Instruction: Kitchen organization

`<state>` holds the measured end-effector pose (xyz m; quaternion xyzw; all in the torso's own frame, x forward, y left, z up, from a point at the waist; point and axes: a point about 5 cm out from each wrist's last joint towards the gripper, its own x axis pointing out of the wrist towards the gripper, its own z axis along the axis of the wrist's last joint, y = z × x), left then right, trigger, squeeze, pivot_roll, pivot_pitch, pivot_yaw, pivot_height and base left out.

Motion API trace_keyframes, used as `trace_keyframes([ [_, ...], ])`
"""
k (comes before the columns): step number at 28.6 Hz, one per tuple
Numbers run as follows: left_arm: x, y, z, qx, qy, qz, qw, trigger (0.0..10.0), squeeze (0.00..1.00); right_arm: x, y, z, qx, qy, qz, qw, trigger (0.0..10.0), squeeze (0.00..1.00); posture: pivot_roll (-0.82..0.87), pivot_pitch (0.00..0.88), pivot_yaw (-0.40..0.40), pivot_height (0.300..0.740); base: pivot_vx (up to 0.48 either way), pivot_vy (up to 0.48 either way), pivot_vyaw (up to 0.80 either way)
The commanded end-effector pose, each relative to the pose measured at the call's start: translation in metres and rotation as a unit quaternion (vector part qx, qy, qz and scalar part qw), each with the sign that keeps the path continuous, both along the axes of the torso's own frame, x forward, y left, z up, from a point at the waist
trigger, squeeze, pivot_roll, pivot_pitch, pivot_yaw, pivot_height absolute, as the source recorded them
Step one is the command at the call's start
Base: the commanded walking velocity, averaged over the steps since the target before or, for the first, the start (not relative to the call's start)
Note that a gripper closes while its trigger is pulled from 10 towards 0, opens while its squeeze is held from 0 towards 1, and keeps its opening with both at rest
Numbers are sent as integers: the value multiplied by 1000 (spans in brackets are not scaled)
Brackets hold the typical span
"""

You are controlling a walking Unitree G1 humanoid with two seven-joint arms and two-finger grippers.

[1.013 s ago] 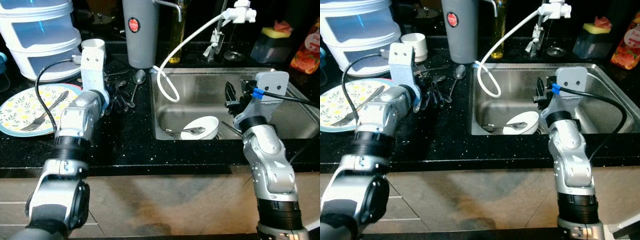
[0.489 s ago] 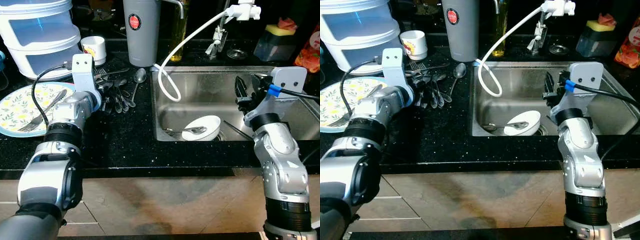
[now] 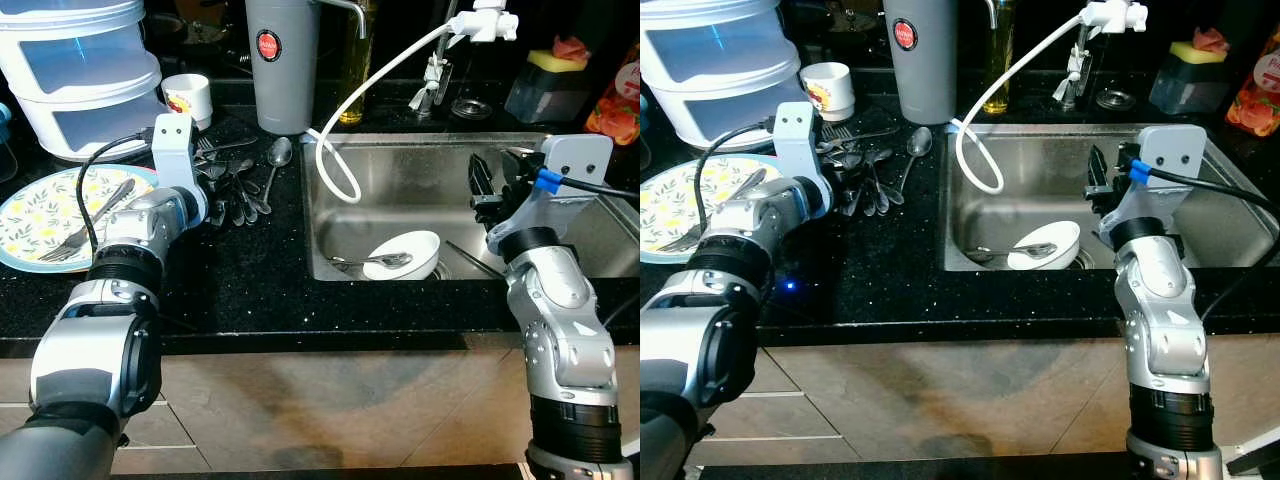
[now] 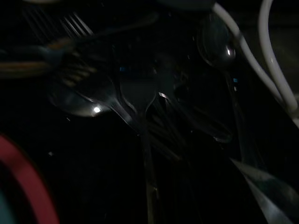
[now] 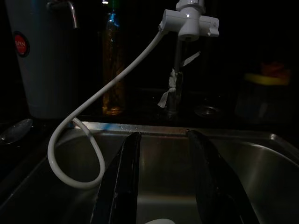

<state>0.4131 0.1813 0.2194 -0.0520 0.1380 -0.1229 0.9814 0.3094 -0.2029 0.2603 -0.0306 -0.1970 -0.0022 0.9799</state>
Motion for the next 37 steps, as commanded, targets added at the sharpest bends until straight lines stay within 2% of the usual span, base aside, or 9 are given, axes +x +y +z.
trace_keyframes([
  [1, 0, 4, -2, 11, 10, 1, 1000, 10000, 0, -3, 2, 0, 2, -1, 5, 1000, 10000, 0, 9, 66, 24, 740, 0, 0, 0],
  [3, -2, 7, -10, 13, 26, 12, 999, 10000, 0, -3, 3, 0, 2, 0, 5, 1000, 10000, 0, 8, 65, 25, 740, 0, 0, 0],
  [5, -4, 10, -19, 11, 41, 21, 999, 5569, 0, -3, 3, -1, 3, 0, 5, 1000, 10000, 0, 8, 65, 25, 740, 0, 0, 0],
  [11, -6, 15, -28, 13, 51, 37, 998, 0, 0, -3, 2, -1, 4, 2, 4, 1000, 10000, 0, 5, 69, 19, 740, 0, 0, 0],
  [22, 0, 13, -6, -9, -23, 46, 999, 0, 0, -2, 3, -2, 7, 3, 8, 1000, 10000, 0, 6, 66, 16, 740, 0, 0, 0],
  [23, 2, 13, 13, -12, -89, 50, 995, 2706, 0, -2, 4, -2, 8, 3, 8, 1000, 10000, 0, 6, 66, 16, 740, 0, 0, 0],
  [24, 2, 13, 22, -1, -120, 53, 991, 10000, 0, -2, 4, -2, 8, 3, 7, 1000, 10000, 0, 6, 66, 16, 740, 0, 0, 0],
  [31, -14, 2, 70, 31, -264, 56, 962, 10000, 0, -4, 6, -4, 14, 4, 9, 1000, 10000, 0, 2, 62, 18, 740, 0, 0, 0],
  [37, -25, -13, 43, 63, -271, 26, 960, 10000, 0, -2, -1, -4, 37, -5, -19, 999, 10000, 0, 7, 57, 14, 740, 0, 0, 0],
])
